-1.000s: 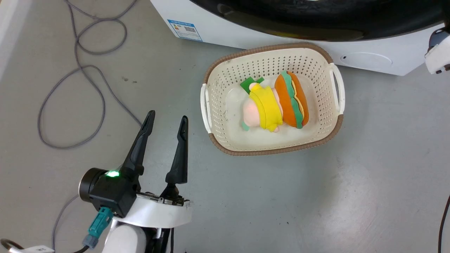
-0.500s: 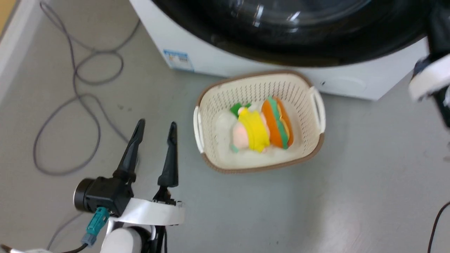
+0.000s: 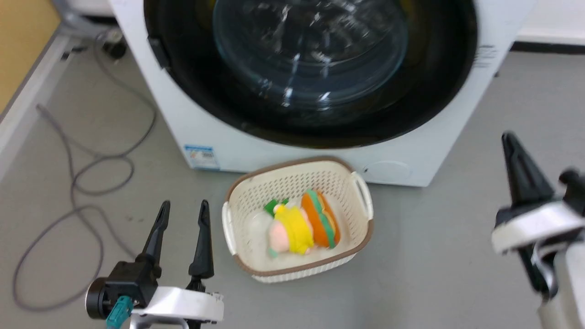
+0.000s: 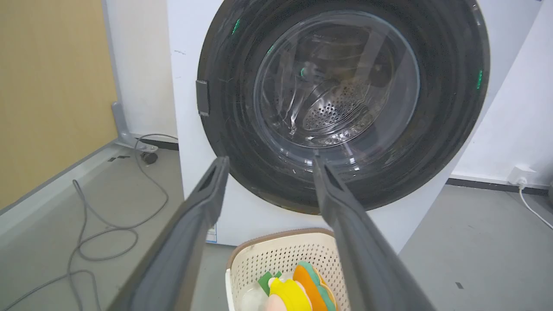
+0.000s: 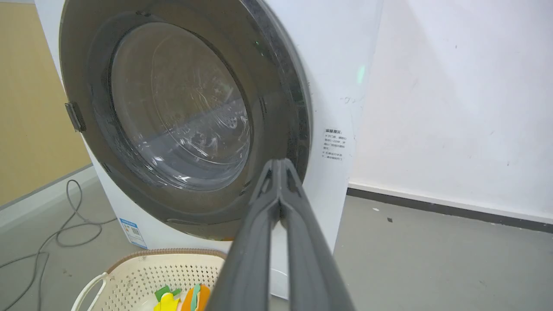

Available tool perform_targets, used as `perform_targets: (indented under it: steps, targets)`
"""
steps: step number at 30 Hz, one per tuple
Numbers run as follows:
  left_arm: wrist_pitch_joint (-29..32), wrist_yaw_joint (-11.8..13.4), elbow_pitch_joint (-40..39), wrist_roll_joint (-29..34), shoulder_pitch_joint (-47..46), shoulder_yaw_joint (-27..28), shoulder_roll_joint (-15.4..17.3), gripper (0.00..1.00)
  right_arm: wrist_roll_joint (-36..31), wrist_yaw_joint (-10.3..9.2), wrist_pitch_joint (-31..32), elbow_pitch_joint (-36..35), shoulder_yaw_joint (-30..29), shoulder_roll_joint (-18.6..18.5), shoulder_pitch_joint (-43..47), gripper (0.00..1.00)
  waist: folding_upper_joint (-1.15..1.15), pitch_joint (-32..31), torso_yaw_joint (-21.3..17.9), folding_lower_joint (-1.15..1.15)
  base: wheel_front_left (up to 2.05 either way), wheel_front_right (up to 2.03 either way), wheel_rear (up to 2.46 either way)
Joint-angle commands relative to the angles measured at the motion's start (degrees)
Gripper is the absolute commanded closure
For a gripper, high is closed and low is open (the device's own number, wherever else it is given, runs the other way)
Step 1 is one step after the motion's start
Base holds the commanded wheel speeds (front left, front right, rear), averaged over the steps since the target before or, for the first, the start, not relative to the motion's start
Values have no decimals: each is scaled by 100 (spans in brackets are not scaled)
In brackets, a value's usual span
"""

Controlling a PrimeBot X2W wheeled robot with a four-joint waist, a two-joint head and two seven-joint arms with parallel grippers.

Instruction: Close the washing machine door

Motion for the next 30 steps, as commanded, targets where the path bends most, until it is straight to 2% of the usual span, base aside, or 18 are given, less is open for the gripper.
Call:
perform_targets:
  steps: [1, 10, 18, 19, 20, 21, 30]
  targets:
    - [-25, -22, 37, -26, 107, 39, 2, 0, -123, -6, -20, -236, -84, 146, 290, 100, 0, -247, -229, 0, 0, 0, 0]
    - [-25, -105, 282, -17, 349, 36, 2, 0, -529, -6, -24, -1275, -616, 911, 1570, 100, 0, -540, -387, 0, 0, 0, 0]
    - [-25, -136, 495, 78, 421, -61, 2, 0, -688, -6, -24, -1535, -784, 1198, 2299, 100, 0, -681, -358, 0, 0, 0, 0]
    - [-25, -136, 511, 81, 423, -69, 2, 0, -714, -6, -24, -1560, -793, 1209, 2357, 80, 0, -693, -353, 0, 0, 0, 0]
    - [-25, -133, 523, 79, 427, -75, 2, 0, -739, -6, -24, -1587, -805, 1218, 2413, 24, 0, -705, -349, 0, 0, 0, 0]
    - [-25, -129, 532, 80, 430, -81, 2, 0, -770, -6, -24, -1611, -816, 1224, 2464, 0, 0, -712, -345, 0, 0, 0, 0]
    - [-25, -101, 523, 202, 424, -149, 2, 0, -621, -6, -25, -1716, -806, 1235, 2644, 0, 0, -708, -332, 0, 0, 0, 0]
